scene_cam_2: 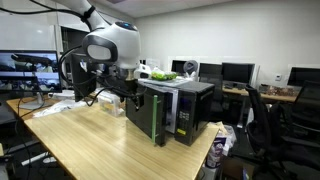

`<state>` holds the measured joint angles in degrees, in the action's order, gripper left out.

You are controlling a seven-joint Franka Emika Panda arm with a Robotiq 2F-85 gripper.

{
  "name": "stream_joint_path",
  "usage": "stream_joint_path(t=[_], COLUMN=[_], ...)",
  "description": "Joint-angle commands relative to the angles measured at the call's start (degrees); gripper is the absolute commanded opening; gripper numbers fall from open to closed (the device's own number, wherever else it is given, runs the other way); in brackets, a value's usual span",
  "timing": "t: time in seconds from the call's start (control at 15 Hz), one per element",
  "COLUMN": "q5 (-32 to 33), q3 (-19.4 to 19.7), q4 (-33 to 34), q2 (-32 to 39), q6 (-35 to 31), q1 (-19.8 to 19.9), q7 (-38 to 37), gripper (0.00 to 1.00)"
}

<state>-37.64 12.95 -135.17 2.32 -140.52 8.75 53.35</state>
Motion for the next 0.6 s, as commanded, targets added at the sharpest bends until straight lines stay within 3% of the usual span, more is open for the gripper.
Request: stream_joint_path(t=[0.0,0.53], q5=[-4.41,-12.02], q3=[-1.58,-3.51], q4=[3.56,10.88], q2=[3.26,5.08], q6=[-1.71,-1.53], q1=[1.32,1.59], q7=[0.44,0.54], gripper=[1.0,1.0])
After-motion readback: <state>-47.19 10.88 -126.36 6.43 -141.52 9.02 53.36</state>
